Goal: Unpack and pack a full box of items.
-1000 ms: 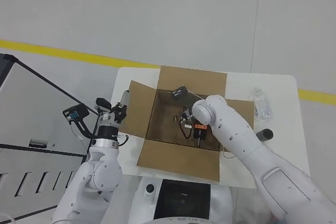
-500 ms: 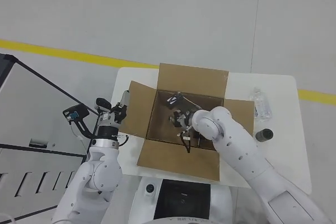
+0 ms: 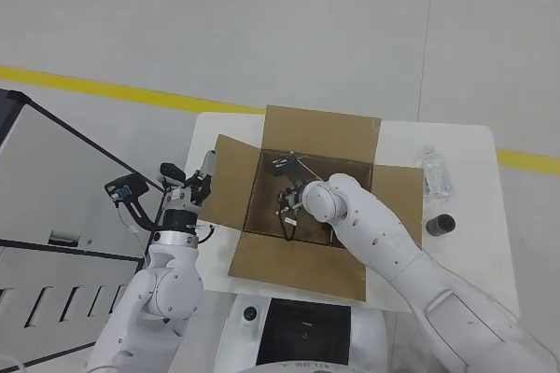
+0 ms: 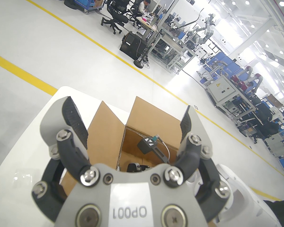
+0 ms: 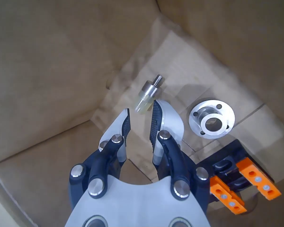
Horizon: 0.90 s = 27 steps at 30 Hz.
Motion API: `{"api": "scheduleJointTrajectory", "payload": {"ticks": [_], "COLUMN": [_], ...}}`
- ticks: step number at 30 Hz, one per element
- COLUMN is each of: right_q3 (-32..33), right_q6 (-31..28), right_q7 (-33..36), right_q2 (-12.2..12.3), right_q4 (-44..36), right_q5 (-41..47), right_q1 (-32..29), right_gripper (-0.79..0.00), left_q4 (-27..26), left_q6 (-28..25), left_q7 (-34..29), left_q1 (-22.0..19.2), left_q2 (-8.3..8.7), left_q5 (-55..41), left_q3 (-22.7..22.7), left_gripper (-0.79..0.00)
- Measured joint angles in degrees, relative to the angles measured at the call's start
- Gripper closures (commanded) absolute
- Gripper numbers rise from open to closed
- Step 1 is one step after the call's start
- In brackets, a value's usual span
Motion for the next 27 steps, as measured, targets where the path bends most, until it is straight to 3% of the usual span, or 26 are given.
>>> {"api": "scheduleJointTrajectory", "payload": {"ticks": [15, 17, 18, 27], "right_q3": [-4.88, -5.0, -4.93, -4.76], "right_q6": [2.52, 1.78, 1.09, 0.37], "right_q7": [-7.6, -8.15, -8.29, -8.49], "right_q2": [-6.29, -6.91, -7.08, -7.16], "right_q4": [13.85, 15.25, 15.64, 15.85], "right_q5": [4.19, 4.93, 5.34, 5.67], "right_q1": [3.81, 4.13, 4.27, 4.44], "right_gripper": [-0.163, -0.336, -0.36, -0.36], "left_q4": [0.0, 0.0, 0.0, 0.0], "left_q6": [0.0, 0.0, 0.0, 0.0], "left_q7": [0.0, 0.0, 0.0, 0.0], "left_q1": [0.0, 0.0, 0.0, 0.0], "left_q2": [0.0, 0.0, 0.0, 0.0], "left_q5": [0.0, 0.0, 0.0, 0.0], "left_q3": [0.0, 0.0, 0.0, 0.0], "left_gripper": [-0.785, -0.785, -0.785, -0.785]}}
